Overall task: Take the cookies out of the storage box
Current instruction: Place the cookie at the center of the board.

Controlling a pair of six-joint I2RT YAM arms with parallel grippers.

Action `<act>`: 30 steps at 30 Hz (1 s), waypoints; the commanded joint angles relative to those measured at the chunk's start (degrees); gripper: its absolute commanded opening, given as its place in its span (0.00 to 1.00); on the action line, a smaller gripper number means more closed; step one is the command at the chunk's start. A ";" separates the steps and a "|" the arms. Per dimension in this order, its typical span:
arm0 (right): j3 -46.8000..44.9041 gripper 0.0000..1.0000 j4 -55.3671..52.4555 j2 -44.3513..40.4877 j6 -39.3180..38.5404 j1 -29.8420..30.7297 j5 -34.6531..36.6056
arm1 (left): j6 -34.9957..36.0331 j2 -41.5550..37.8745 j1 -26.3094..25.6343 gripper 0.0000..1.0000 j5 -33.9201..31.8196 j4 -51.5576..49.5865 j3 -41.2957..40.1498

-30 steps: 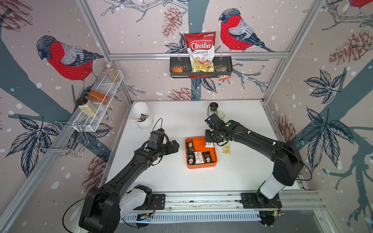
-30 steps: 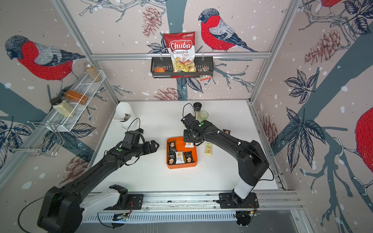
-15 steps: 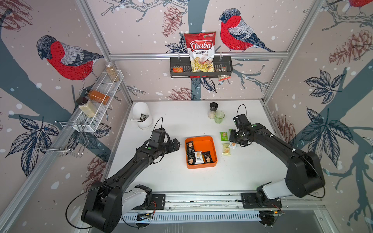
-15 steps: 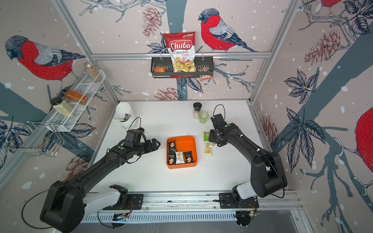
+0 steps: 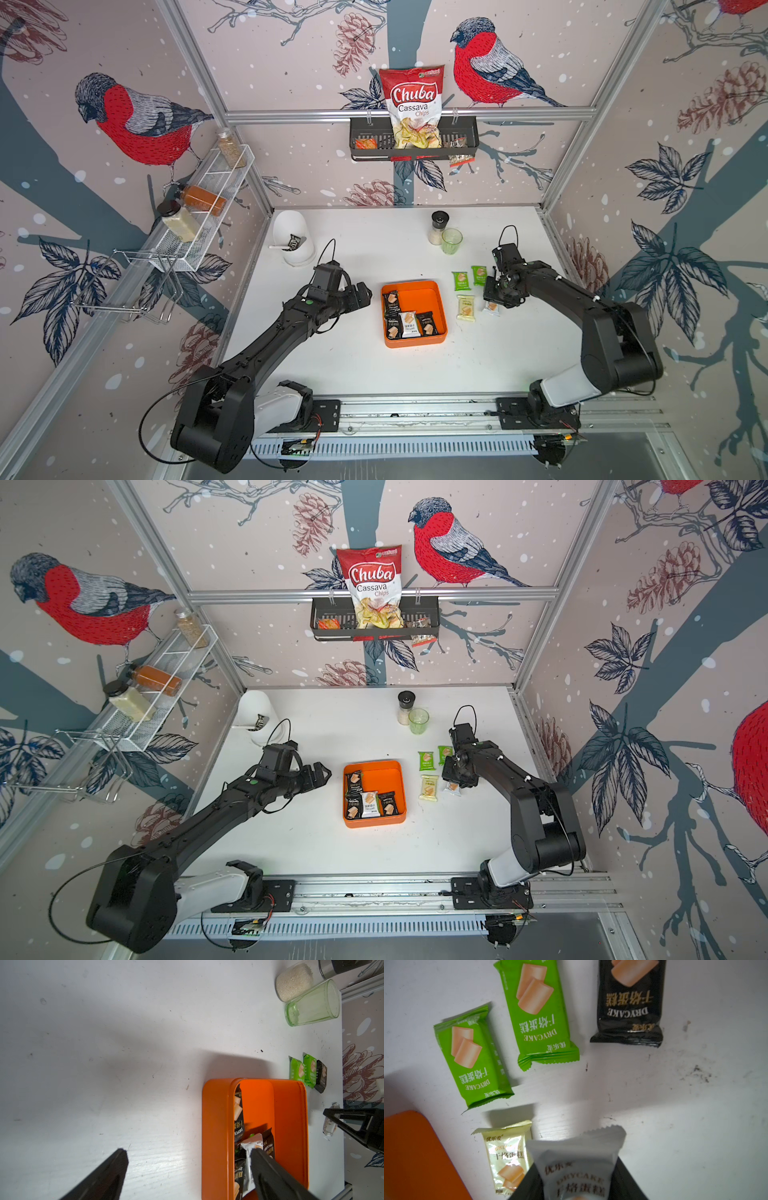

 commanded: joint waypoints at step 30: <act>4.96 0.64 -2.49 1.17 1.34 5.23 6.55 | 2.90 3.03 0.02 0.96 3.35 -0.23 -0.05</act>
